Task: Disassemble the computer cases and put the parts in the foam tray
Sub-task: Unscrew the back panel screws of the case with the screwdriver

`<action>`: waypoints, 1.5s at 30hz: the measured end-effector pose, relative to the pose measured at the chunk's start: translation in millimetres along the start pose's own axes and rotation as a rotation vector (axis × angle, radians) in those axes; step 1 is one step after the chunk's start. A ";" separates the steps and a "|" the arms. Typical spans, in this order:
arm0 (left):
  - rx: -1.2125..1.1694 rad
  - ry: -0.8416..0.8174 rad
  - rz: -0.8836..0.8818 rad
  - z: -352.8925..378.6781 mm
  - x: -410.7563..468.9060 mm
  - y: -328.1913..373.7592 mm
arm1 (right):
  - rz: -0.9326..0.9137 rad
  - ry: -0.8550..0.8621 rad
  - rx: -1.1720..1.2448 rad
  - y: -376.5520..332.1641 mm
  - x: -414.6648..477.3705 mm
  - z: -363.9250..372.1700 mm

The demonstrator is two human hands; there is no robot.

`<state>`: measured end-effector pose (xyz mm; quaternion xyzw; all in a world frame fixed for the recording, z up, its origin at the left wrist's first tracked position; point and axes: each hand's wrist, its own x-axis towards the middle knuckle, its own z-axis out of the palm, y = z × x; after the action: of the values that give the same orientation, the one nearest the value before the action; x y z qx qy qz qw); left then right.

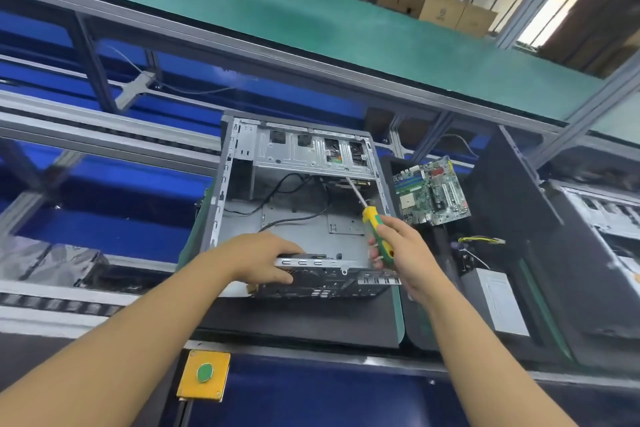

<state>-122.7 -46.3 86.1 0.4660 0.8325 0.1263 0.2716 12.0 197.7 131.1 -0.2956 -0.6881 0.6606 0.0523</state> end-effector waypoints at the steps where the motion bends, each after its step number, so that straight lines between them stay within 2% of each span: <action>1: 0.018 -0.002 0.000 -0.1 0.8 1.3 | 0.010 -0.014 0.017 1.3 -3.0 3.0; 7: -0.050 0.091 0.026 7.6 15.8 36.4 | 0.045 0.030 0.320 11.3 -33.7 1.6; 12: 0.158 0.170 -0.023 17.1 20.8 44.8 | 0.160 -0.027 0.425 39.9 -73.3 -8.9; 16: 0.127 0.171 -0.049 17.4 17.7 46.4 | 0.237 -0.147 0.387 74.4 -113.6 -8.7; 19: 0.102 0.202 -0.069 20.1 19.1 45.7 | 0.244 -0.153 0.376 94.1 -137.6 -1.1; 22: 0.093 0.238 -0.099 22.3 24.2 42.4 | 0.180 -0.190 0.137 107.2 -155.0 13.2; 24: 0.082 0.267 -0.100 24.1 25.6 40.7 | 0.175 -0.180 0.068 110.5 -160.4 23.8; 27: 0.110 0.328 -0.080 26.8 24.8 40.4 | 0.200 -0.113 0.085 105.9 -157.2 33.0; 36: 0.138 0.393 -0.068 29.5 26.6 39.7 | 0.126 -0.064 0.058 106.3 -144.9 48.2; 45: 0.158 0.395 -0.080 28.4 24.0 42.7 | 0.217 -0.061 0.153 111.5 -136.0 52.5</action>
<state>-86.4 -4.5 74.6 0.4187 0.8947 0.1387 0.0707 136.9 81.6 63.2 -0.3430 -0.6008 0.7218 -0.0180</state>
